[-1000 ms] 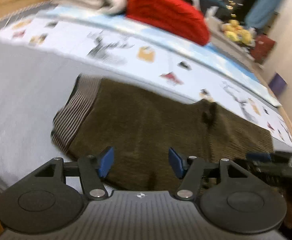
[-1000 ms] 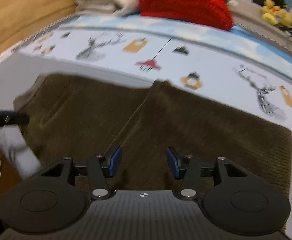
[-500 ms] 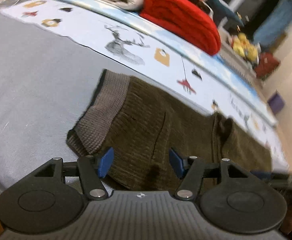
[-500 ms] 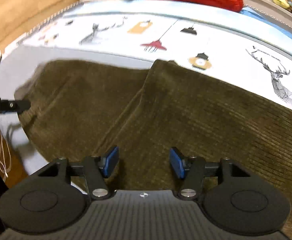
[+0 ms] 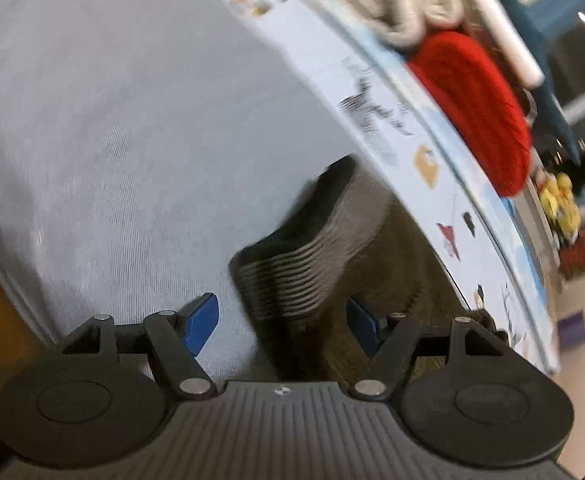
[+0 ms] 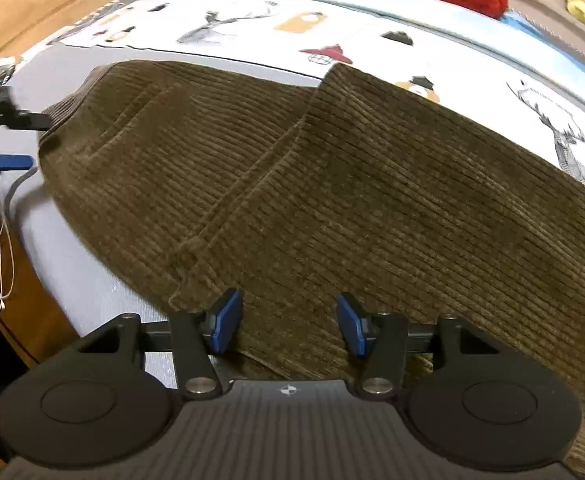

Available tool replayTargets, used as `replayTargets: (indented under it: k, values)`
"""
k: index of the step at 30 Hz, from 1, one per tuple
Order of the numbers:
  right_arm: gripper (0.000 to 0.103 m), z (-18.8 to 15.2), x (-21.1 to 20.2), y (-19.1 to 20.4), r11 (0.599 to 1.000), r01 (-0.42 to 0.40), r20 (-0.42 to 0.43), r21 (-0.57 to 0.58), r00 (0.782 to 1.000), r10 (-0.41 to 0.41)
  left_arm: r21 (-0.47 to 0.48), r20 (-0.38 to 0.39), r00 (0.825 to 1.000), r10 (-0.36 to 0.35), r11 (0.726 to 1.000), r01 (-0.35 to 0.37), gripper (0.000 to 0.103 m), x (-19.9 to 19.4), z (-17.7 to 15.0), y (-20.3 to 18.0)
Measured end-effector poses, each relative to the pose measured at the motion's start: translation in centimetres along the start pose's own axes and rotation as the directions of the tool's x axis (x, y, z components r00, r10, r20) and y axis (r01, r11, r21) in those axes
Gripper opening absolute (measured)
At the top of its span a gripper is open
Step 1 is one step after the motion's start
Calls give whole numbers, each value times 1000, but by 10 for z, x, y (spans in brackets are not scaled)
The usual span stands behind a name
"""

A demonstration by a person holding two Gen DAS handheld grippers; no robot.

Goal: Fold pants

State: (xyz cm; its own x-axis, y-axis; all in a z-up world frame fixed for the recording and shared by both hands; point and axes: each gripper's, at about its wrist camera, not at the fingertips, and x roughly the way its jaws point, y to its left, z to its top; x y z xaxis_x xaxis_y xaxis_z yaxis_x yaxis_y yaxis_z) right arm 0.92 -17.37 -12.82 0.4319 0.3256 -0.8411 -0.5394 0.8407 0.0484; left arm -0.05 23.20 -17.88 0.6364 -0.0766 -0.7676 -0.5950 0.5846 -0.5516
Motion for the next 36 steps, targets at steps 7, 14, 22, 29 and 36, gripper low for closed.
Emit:
replayTargets:
  k: [7,14,22,29,36]
  values:
    - [56,-5,-5,-7,999,-20,14,31,1000,20,81,23,1000,8,997,-10,51,13,-7,-15]
    - [56,-4,-20,-26,993,-40,93,110,995,29,296,153,988,40,952,-84,31,-21,-21,-64]
    - [56,-29,-62,-122,929,30,222,368,968,-119,605,261,951,-163,796,-30,26,-81,-94,-241]
    - [56,-84,-93,-226,656,63,217,753,917,-336,931,116,915,-386,363,35,25,-96,-283,-393]
    - [57,-144,-108,-278,431,27,172,902,893,-416,971,-187,955,-229,105,215,53,-17,-399,-397]
